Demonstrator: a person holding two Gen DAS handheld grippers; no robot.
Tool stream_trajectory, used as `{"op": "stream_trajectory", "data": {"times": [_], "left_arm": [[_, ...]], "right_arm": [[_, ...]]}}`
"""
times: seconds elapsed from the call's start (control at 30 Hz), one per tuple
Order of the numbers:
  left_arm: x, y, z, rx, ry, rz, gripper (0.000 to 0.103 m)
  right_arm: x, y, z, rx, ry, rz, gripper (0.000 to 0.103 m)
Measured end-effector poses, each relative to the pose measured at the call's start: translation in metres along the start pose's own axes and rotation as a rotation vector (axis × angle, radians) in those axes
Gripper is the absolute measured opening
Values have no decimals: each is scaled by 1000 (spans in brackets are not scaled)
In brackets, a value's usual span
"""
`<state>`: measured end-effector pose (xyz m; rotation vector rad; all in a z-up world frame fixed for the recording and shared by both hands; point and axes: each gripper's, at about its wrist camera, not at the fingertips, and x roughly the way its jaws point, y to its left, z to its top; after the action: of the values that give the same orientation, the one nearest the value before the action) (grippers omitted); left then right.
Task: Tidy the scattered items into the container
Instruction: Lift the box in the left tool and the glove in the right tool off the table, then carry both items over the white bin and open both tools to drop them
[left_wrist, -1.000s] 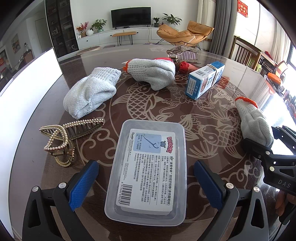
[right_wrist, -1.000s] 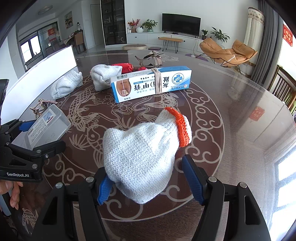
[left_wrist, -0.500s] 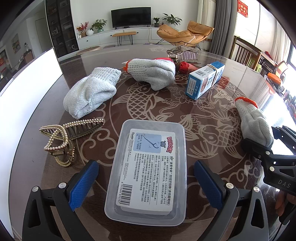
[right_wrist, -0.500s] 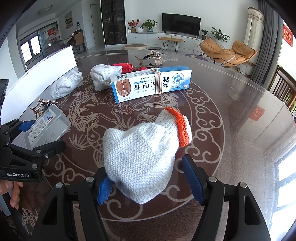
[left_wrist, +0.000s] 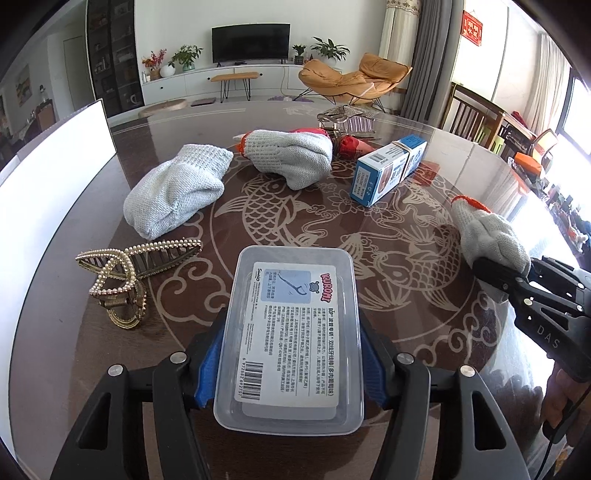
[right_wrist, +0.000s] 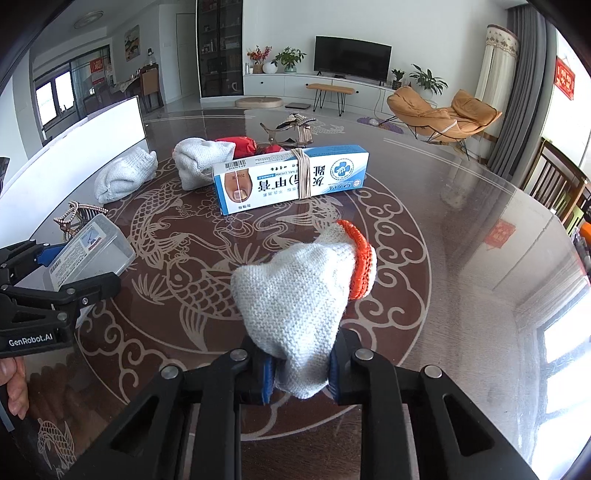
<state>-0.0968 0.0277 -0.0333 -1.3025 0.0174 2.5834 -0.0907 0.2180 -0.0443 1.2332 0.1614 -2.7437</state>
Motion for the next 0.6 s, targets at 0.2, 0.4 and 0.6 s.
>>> {"op": "stream_trajectory", "data": {"times": [0.2, 0.4, 0.6], "left_arm": [[-42, 30, 11, -154, -9, -122, 62], [-141, 130, 89, -265, -94, -102, 62], [-217, 283, 136, -325, -94, 152, 62]], "right_arm": [[-28, 27, -25, 76, 7, 135, 23], [-55, 101, 41, 21, -56, 310, 23], [-76, 234, 156, -135, -143, 515, 23]]}}
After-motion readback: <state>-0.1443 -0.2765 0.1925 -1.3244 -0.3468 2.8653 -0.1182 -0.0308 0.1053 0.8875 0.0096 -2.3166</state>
